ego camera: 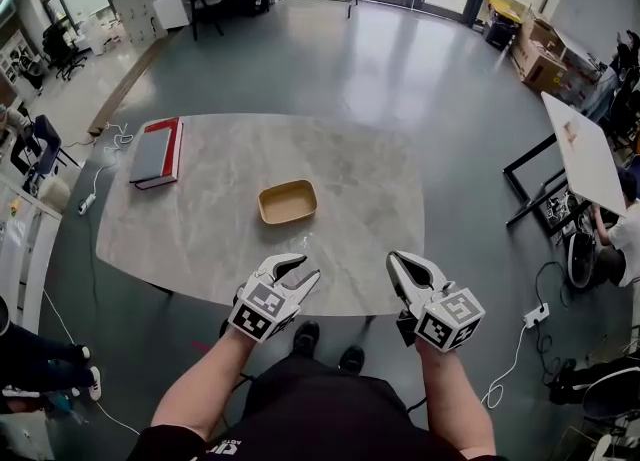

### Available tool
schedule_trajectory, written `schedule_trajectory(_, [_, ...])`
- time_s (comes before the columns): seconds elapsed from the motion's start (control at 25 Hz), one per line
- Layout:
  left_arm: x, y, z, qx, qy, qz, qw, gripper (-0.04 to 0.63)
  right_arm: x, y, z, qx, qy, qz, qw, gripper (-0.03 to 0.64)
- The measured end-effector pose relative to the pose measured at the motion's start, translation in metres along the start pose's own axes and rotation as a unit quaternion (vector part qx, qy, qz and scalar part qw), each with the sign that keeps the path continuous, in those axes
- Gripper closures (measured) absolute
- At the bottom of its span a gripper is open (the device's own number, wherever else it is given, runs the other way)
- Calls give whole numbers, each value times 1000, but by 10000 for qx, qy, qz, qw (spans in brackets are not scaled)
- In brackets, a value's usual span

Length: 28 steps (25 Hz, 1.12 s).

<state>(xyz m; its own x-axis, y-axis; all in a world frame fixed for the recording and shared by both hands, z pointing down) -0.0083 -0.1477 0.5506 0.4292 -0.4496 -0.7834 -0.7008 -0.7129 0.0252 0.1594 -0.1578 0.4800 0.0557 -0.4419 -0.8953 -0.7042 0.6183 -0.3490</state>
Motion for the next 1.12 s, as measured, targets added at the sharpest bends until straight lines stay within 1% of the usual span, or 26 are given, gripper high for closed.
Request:
schedule_trajectory(0.24, [-33,-5,-24,-30,566,-120,9983,431,-9,2,-3,142,148,-58,9998,601])
schedule_trajectory(0.48, [-64,-12,-52,-221,1051,-226,9940,399,-13,-6,2,61,199,-107,9997,601])
schedule_trajectory(0.6, [-81,-14,-65,-288,1378,-335,9895,393,-16,-9,6,-5,222,-129,9997,601])
schedule_trajectory(0.8, [-110,-23,-85,-509,1923,-527,9786,385,-18,-14,14,-117,249,-185,9995,601])
schedule_trajectory(0.92, [-123,-29,-94,-661,2110,-523,9738,379,-19,-16,16,-167,269,-204,9993,601])
schedule_trajectory(1.12, [-138,-32,-105,-771,2315,-620,9678,377,-24,-17,14,-234,330,-243,9989,601])
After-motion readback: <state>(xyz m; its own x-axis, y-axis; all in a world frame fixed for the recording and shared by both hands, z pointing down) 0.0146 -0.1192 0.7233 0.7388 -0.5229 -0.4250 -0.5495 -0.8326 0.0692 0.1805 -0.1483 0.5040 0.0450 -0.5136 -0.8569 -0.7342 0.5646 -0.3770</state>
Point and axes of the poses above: the fingertips, and each gripper's own axes: z backward along the fingers, y to its left, x out of its top, the point moved 2 cm from there along z, backward along the fingers, and after that the axes turned 5 degrees about y, right-handed, at the moved point
